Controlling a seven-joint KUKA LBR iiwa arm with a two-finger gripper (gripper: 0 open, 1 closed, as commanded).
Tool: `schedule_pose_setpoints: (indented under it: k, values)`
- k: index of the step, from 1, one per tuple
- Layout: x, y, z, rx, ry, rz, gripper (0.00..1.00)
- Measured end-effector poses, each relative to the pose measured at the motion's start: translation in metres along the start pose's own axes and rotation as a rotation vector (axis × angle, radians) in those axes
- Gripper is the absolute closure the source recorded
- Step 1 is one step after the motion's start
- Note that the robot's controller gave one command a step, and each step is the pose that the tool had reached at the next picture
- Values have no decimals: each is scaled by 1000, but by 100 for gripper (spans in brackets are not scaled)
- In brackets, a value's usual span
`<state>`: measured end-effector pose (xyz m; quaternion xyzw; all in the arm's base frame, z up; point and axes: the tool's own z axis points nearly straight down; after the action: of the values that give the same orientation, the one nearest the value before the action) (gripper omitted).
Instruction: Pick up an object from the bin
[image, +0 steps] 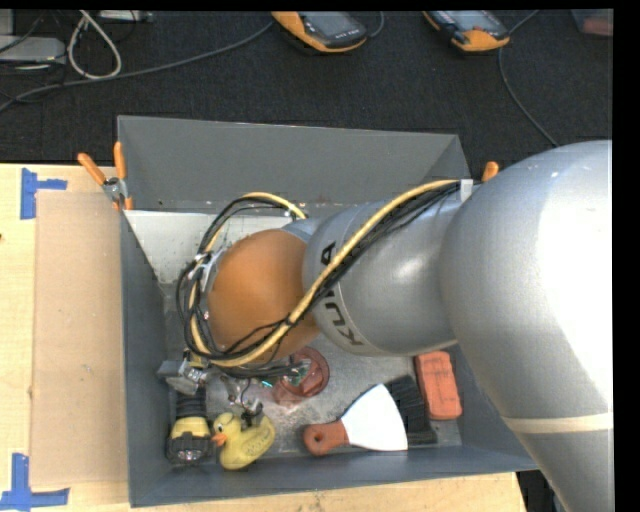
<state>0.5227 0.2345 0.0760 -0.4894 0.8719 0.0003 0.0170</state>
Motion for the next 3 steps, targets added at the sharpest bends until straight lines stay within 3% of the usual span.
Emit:
schedule_pose_setpoints:
  k: [1, 2, 3]
  values:
    - [0, 0, 0, 0, 0, 1, 0]
    - [32, 6, -6, 38, -45, -77, 0]
    - [30, 0, -6, 42, -39, -135, 0]
